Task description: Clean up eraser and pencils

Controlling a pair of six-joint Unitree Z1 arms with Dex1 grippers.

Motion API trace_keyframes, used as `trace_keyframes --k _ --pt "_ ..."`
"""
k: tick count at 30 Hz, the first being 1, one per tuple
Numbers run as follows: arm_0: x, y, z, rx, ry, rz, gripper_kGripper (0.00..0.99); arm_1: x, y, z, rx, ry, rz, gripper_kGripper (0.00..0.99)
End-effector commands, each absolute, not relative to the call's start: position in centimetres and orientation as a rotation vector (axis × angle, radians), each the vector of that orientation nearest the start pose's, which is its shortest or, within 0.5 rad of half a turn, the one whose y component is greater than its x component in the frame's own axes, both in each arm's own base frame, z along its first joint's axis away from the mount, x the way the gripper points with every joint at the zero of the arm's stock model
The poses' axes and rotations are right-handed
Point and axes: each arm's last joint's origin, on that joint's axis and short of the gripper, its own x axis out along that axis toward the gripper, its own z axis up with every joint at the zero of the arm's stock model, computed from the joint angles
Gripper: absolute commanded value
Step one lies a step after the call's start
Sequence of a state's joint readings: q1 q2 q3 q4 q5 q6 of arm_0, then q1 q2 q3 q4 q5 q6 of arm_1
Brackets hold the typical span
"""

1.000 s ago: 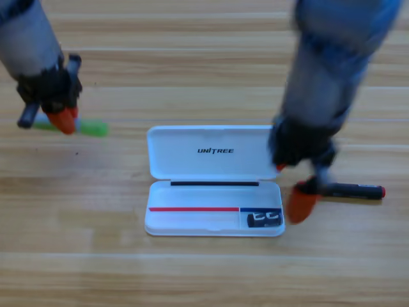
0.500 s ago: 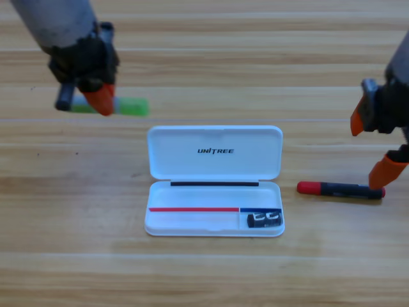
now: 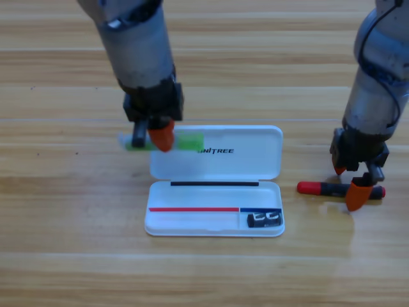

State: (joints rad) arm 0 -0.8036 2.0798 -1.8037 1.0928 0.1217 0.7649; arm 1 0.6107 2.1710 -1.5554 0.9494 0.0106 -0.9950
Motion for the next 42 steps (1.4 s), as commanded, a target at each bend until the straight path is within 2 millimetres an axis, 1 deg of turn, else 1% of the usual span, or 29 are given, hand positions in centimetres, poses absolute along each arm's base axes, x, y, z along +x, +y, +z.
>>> trace_keyframes --k 1,5,7,9,11,16,23,33,36,42 --pt "29.3 -32.4 25.1 1.265 1.087 -1.104 0.000 35.3 23.5 15.8 -1.205 1.231 1.266 0.672" --pt "29.0 -33.1 24.5 1.251 1.104 -1.101 0.000 35.3 23.4 15.6 -1.214 1.225 1.289 0.462" --pt "28.8 -33.3 24.5 1.249 1.106 -1.102 0.000 35.3 23.4 15.6 -1.220 1.225 1.298 0.321" --pt "28.5 -33.4 24.5 1.250 1.110 -1.103 0.000 35.2 23.3 15.6 -1.221 1.227 1.310 0.147" --pt "28.3 -33.5 24.5 1.248 1.114 -1.112 0.000 35.1 23.3 15.6 -1.219 1.231 1.321 0.000" --pt "27.5 -33.9 24.6 1.241 1.123 -1.130 0.000 34.8 23.1 16.1 -1.215 1.236 1.328 0.000" --pt "26.3 -34.5 24.4 1.233 1.130 -1.181 0.000 34.2 22.8 18.0 -1.212 1.208 1.315 0.000" --pt "25.8 -35.6 22.2 1.230 1.175 -1.234 0.000 32.9 21.9 20.2 -1.212 1.174 1.301 0.000" --pt "25.8 -35.8 21.8 1.234 1.180 -1.237 0.000 32.1 21.4 22.1 -1.214 1.139 1.288 0.000" --pt "25.9 -35.9 21.4 1.241 1.186 -1.234 0.000 29.2 19.8 27.2 -1.187 1.076 1.293 0.000"
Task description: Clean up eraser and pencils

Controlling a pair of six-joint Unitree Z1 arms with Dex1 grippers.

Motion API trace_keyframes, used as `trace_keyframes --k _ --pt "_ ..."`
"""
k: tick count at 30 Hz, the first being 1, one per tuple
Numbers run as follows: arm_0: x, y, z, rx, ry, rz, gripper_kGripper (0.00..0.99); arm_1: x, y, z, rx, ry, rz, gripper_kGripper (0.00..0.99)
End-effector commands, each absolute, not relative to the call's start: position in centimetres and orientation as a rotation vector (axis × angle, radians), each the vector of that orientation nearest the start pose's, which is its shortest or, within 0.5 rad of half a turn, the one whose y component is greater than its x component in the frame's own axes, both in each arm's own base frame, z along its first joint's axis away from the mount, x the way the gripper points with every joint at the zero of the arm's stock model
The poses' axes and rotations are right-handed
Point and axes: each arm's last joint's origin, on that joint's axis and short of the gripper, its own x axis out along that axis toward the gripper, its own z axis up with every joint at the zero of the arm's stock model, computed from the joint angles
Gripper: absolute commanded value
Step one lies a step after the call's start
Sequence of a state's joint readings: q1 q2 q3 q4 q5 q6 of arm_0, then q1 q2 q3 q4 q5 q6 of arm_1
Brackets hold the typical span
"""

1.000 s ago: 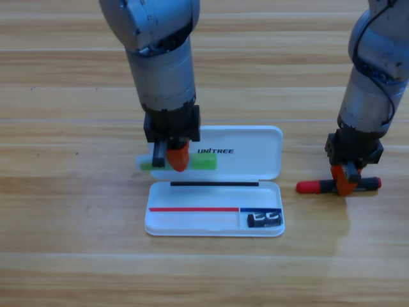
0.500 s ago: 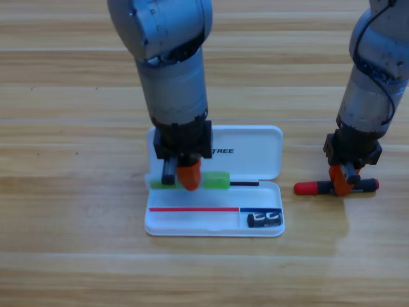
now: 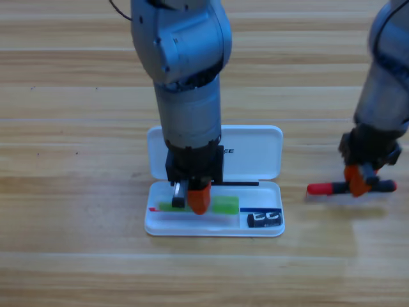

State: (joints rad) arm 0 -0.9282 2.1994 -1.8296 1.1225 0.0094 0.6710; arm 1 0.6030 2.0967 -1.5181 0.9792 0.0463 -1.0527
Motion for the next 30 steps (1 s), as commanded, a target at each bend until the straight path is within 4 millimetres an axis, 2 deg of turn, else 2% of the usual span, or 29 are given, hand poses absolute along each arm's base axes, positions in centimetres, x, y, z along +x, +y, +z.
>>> trace_keyframes --k 1,4,8,28,29,30 --pt "25.9 -35.9 21.4 1.241 1.187 -1.232 0.000 28.6 19.6 27.9 -1.176 1.067 1.303 0.000" --pt "25.9 -35.9 21.2 1.243 1.190 -1.230 0.000 27.1 19.3 29.5 -1.167 1.056 1.326 0.000" --pt "25.9 -35.7 20.6 1.242 1.193 -1.226 0.000 26.3 19.5 30.1 -1.162 1.050 1.346 0.000" --pt "25.9 -35.6 20.9 1.250 1.176 -1.214 0.000 26.4 20.2 29.3 -1.155 1.074 1.364 0.000" --pt "25.9 -35.6 20.9 1.251 1.180 -1.212 0.204 26.4 20.2 29.2 -1.155 1.077 1.365 0.000" --pt "25.8 -35.5 20.9 1.251 1.180 -1.212 0.471 26.4 20.3 29.1 -1.155 1.079 1.365 0.000"
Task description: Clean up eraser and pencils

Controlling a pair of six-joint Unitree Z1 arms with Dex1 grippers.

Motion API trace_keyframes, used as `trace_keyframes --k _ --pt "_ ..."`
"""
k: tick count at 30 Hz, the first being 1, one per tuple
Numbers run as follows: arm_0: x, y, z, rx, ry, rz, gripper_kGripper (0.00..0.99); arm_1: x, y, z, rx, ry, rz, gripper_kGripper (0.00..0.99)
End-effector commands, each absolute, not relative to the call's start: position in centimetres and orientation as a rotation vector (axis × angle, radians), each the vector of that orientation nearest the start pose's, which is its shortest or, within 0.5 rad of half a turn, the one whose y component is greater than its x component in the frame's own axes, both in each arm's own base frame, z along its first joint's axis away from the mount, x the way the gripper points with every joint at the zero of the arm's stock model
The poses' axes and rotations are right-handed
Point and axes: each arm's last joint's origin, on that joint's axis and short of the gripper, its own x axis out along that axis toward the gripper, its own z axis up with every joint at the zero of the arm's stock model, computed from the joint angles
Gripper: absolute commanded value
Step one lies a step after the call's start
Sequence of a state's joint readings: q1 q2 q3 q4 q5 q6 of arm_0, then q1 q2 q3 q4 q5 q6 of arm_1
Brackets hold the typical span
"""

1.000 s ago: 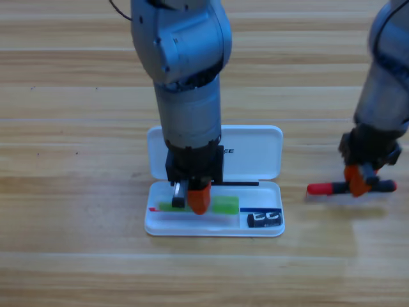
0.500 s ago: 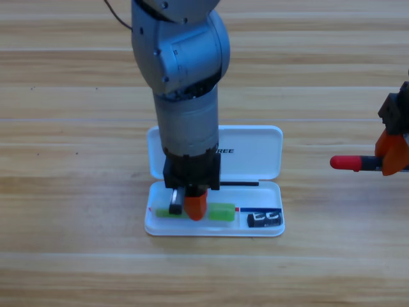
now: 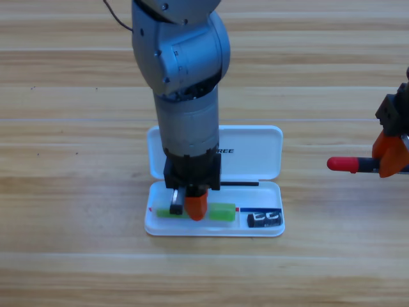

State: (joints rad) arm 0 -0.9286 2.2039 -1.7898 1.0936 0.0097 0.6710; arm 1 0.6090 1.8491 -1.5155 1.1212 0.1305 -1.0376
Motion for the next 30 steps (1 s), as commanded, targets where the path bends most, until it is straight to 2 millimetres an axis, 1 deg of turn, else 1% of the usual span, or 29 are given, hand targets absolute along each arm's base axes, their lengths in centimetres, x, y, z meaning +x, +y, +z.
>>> trace_keyframes --k 1,2,4,6,7,13,15,16,19,22,23,26,28,30 --pt "25.8 -35.5 21.0 1.253 1.178 -1.206 0.572 26.4 20.3 29.1 -1.155 1.079 1.365 0.000" --pt "25.8 -35.5 21.0 1.254 1.177 -1.203 0.630 26.5 20.3 29.1 -1.155 1.079 1.365 0.000" --pt "25.9 -35.5 21.1 1.256 1.175 -1.197 0.847 26.5 20.3 29.1 -1.155 1.079 1.365 0.000" --pt "25.9 -35.5 21.3 1.256 1.171 -1.195 0.954 26.5 20.3 29.1 -1.155 1.079 1.365 0.000" --pt "25.9 -35.4 21.4 1.257 1.169 -1.194 0.986 26.5 20.3 29.1 -1.155 1.080 1.366 0.000" --pt "25.9 -35.3 22.0 1.261 1.152 -1.179 0.990 26.3 20.3 29.3 -1.148 1.071 1.372 0.000" --pt "25.7 -35.0 22.8 1.265 1.137 -1.174 0.990 25.8 20.5 29.8 -1.150 1.057 1.377 0.000" --pt "25.5 -34.7 23.7 1.263 1.119 -1.170 0.990 25.5 20.6 29.9 -1.154 1.051 1.382 0.000" --pt "24.6 -32.8 28.2 1.258 1.049 -1.172 0.990 24.9 21.6 30.1 -1.165 1.042 1.397 0.000" --pt "23.1 -29.3 34.2 1.209 0.946 -1.142 0.990 24.3 23.4 29.4 -1.190 1.055 1.418 0.000" --pt "22.5 -27.8 36.3 1.185 0.904 -1.125 0.990 24.1 24.2 29.1 -1.203 1.057 1.423 0.000" --pt "20.6 -22.1 42.1 1.096 0.766 -1.038 0.990 23.9 26.9 28.1 -1.233 1.067 1.432 0.000" --pt "19.5 -18.3 44.9 1.033 0.696 -0.974 0.990 24.2 29.1 27.3 -1.261 1.066 1.422 0.000" --pt "19.0 -14.8 46.6 0.966 0.659 -0.921 0.990 24.7 31.2 26.5 -1.284 1.052 1.418 0.000"
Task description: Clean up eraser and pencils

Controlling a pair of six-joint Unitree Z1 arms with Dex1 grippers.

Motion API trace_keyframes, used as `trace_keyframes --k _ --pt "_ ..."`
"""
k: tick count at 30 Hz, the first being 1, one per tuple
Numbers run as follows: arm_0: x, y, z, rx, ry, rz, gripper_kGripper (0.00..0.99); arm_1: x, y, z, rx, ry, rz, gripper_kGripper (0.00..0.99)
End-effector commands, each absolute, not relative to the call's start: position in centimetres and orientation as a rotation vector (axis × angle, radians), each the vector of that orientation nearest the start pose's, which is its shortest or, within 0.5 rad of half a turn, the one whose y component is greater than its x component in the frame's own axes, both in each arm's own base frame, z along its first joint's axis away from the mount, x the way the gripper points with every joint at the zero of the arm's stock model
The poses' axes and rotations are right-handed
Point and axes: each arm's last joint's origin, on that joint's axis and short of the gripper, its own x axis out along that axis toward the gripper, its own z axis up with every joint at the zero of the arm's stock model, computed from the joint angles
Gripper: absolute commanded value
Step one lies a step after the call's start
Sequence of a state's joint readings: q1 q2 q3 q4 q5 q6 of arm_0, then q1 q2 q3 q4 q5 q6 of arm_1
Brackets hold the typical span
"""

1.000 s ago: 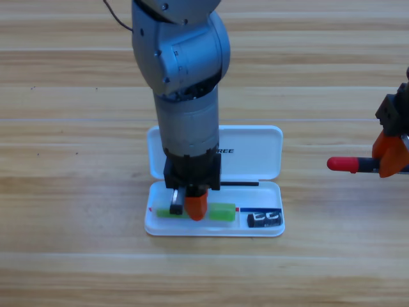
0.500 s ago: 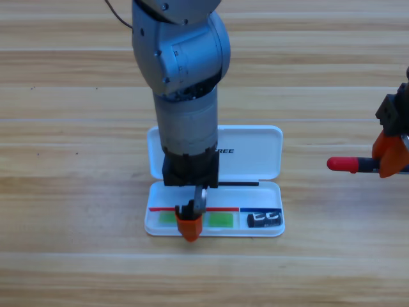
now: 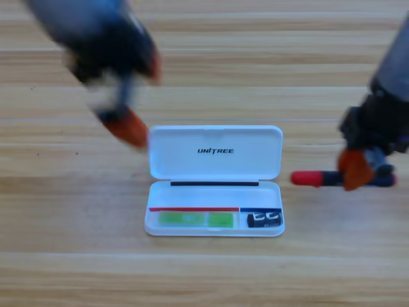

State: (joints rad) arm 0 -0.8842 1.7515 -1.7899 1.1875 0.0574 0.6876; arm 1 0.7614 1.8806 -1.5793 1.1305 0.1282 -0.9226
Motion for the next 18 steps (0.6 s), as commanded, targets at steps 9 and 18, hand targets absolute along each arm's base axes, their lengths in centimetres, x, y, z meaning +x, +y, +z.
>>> trace_keyframes --k 9,18 --pt "17.9 -8.3 47.6 0.810 0.615 -0.723 0.990 27.3 38.9 22.3 -1.310 1.034 1.390 0.000" --pt "17.0 -8.0 47.0 0.761 0.579 -0.705 0.990 29.0 40.9 20.2 -1.319 1.024 1.350 0.000"
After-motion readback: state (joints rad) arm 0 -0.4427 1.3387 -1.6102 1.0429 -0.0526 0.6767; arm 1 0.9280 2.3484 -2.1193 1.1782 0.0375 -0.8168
